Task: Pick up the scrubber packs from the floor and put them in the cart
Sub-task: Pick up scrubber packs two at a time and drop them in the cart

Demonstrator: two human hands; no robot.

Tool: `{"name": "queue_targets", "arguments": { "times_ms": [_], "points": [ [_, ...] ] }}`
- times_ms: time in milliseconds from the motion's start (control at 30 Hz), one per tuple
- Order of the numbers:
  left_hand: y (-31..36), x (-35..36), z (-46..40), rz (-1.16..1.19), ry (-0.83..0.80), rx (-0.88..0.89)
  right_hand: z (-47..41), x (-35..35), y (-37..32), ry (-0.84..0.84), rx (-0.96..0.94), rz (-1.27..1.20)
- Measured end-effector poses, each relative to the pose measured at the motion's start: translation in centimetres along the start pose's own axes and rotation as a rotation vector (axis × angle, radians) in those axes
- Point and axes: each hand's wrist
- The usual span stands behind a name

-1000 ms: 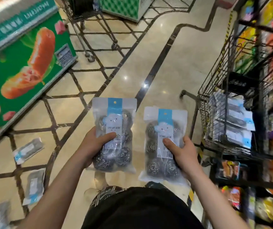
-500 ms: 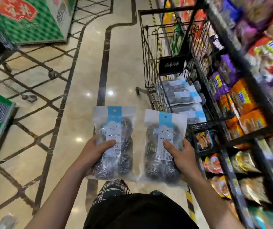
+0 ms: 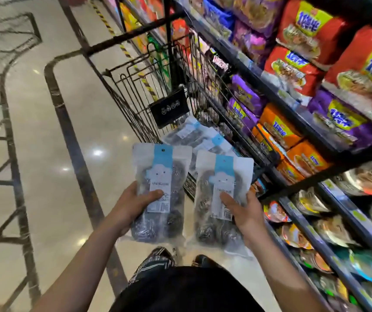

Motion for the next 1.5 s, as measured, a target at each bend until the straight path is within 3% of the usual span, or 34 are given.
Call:
{"name": "queue_targets", "arguments": {
  "times_ms": [467,667,867,1067,1233,1500],
  "points": [
    [8.9,-1.8,-16.8,-0.189,-0.264,-0.138,-8.2,1.2,-1.1,0.312,0.016,-0.295],
    [10.6,-0.2,-23.7,-0.206,-0.267,-0.184,-12.1,-0.2,-1.7,0.350,0.008,-0.385],
    [12.7,0.2,-29.3,-0.279,-0.332,-0.220,-15.8,-1.9,-2.0,0.400,0.025,-0.348],
    [14.0,-0.8,-34.9,-0.461,-0.416,-0.196,-19.7,-1.8,0.5,0.621,0.188,-0.333],
    [13.4,-3.6,-41.3,-0.554,-0.463,-0.222,-22.9,-0.8,3.4,0.679,0.327,-0.359],
    [7.9,-6.4,-51.2,-0.647,-0.346,-0.313,-28.3,0.7,8.5,0.739,0.362,-0.327]
  ]
}}
Point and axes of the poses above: each hand's wrist, its own z-axis away from the middle knuckle, its own x-axis out of the palm, y = z × x, and after that the axes turned 13 degrees about -y, right-handed
